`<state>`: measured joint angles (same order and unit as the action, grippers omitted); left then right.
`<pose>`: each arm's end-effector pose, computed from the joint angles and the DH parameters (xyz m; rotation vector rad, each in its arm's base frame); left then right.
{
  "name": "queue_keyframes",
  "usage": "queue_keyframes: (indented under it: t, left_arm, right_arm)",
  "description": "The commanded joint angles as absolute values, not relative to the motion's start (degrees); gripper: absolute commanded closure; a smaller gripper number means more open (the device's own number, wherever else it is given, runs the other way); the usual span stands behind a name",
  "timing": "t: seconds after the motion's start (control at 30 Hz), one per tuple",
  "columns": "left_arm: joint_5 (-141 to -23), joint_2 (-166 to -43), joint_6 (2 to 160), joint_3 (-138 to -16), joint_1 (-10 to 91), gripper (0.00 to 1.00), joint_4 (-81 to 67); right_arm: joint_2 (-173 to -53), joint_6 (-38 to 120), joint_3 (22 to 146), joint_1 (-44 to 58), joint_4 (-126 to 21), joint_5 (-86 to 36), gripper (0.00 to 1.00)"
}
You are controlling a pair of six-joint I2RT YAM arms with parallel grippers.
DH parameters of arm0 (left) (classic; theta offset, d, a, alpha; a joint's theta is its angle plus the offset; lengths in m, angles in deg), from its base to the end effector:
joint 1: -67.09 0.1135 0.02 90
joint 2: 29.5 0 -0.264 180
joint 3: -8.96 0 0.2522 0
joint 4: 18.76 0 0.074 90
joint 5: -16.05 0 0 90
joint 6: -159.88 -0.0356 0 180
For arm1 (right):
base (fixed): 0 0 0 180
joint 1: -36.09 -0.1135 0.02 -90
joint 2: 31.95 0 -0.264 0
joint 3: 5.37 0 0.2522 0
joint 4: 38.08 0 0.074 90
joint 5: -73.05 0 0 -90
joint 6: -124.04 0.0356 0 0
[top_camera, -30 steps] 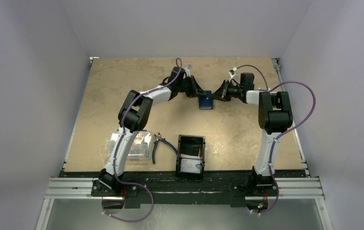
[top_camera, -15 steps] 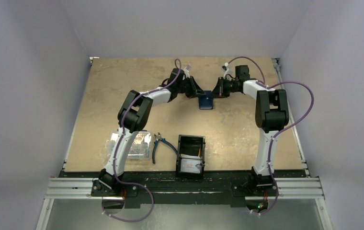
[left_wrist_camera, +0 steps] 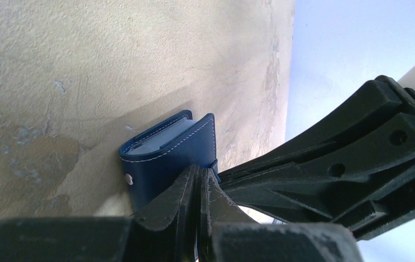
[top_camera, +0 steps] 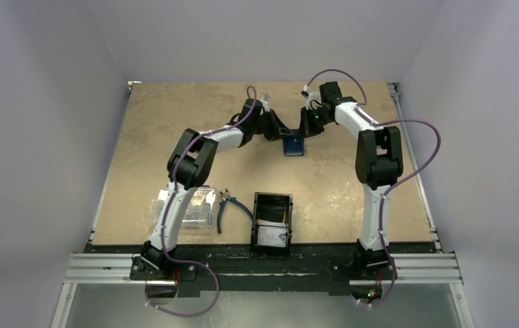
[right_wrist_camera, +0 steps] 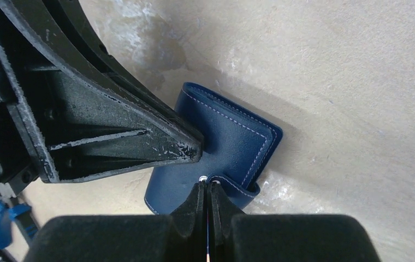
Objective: Put the credit cards into the card holder
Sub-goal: Close the card holder at the center of the board.
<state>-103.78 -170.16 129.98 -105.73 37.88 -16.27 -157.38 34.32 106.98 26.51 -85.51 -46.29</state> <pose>0.4654 -0.2805 0.1204 -0.2638 2.3399 -1.4139 0.4609 0.0955 0.1801 -0.3866 2.5587 0.7317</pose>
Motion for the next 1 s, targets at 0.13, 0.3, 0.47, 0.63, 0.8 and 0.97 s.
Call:
queue_keyframes:
  t: [0.13,0.3,0.47,0.63,0.8,0.97]
  left_arm:
    - [-103.28,-170.24,132.40,-101.67,38.18,1.00,-11.58]
    - [-103.66,-169.59,133.25,-100.38,38.74,1.00,-12.87]
    - [-104.11,-169.43,133.47,-100.08,39.05,1.00,-13.13]
    - [-105.56,-169.25,134.37,-100.01,39.14,1.00,-15.04]
    - [-106.60,-169.49,134.75,-100.51,39.14,1.00,-15.97]
    - [-107.08,-169.66,134.93,-100.86,39.14,1.00,-16.51]
  right_arm:
    - [-163.03,29.74,113.50,19.28,-97.20,-24.62,1.00]
    - [-163.01,32.07,113.86,17.64,-99.25,-19.52,1.00]
    - [-164.02,35.31,115.32,17.90,-99.15,-21.49,1.00]
    - [-167.09,37.13,119.03,16.58,-102.68,-22.79,0.94]
    - [-164.54,40.14,114.99,16.74,-97.34,-33.33,0.78]
    - [-165.70,41.42,114.86,17.46,-95.29,-40.86,0.76]
